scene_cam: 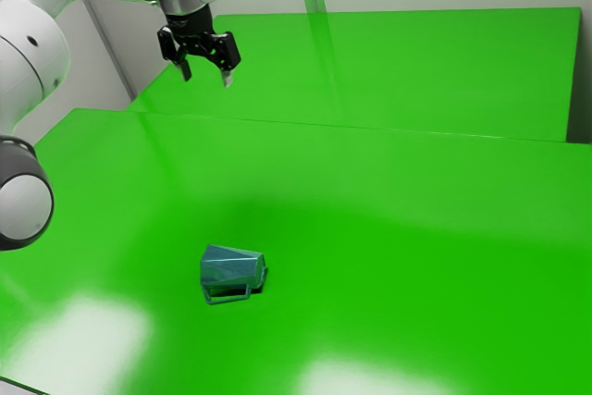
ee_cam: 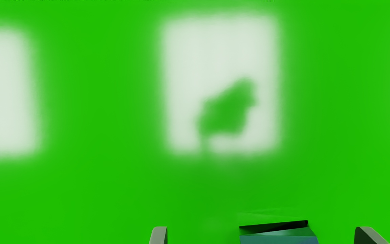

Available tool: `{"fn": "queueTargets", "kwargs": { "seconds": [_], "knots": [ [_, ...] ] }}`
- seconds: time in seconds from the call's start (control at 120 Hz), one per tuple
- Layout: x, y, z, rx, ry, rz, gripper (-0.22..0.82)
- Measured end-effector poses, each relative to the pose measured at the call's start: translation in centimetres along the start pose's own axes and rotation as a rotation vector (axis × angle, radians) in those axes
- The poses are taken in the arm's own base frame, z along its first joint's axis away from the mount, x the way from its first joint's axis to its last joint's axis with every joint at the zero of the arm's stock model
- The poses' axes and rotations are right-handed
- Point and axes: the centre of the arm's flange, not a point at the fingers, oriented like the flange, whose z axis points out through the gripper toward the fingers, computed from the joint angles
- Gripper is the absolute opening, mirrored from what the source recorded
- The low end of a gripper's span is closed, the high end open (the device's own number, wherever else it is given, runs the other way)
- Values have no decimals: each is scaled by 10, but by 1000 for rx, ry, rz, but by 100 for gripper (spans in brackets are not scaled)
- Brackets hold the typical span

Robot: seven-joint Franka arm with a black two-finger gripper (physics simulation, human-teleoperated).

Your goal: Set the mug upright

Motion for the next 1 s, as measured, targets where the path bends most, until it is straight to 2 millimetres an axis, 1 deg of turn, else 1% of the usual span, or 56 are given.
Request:
{"fn": "queueTargets", "kwargs": {
  "seconds": [0.133, 0.2, 0.233, 0.267, 0.292, 0.333, 0.367, 0.392, 0.433, 0.492, 0.533, 0.6, 0.658, 0.725, 0.825, 0.942, 1.0],
  "knots": [
    [0, 1, -1, 2, 1, 0, 60],
    [-2, -2, -1, 2, -2, -6, 60],
    [-2, 1, 1, -3, -8, -1, 60],
    [-2, 14, 4, 2, -15, 20, 60],
    [-2, 19, 5, 10, -18, 30, 60],
    [-4, 19, 8, 11, -30, 30, 60],
    [-9, 13, 14, 7, -50, 18, 60],
    [-16, 1, 21, -8, -72, -7, 60],
    [-28, -26, 36, -50, -114, -63, 60],
    [-46, -65, 65, -139, -173, -144, 60],
    [-59, -89, 85, -206, -205, -194, 60],
    [-77, -119, 116, -313, -241, -263, 60],
    [-91, -137, 142, -403, -263, -305, 60],
    [-110, -142, 167, -495, -276, -326, 60],
    [-136, -136, 199, -608, -276, -331, 60],
    [-168, -125, 220, -690, -239, -322, 60],
    [-180, -121, 230, -717, -212, -322, 60]
  ]
}}
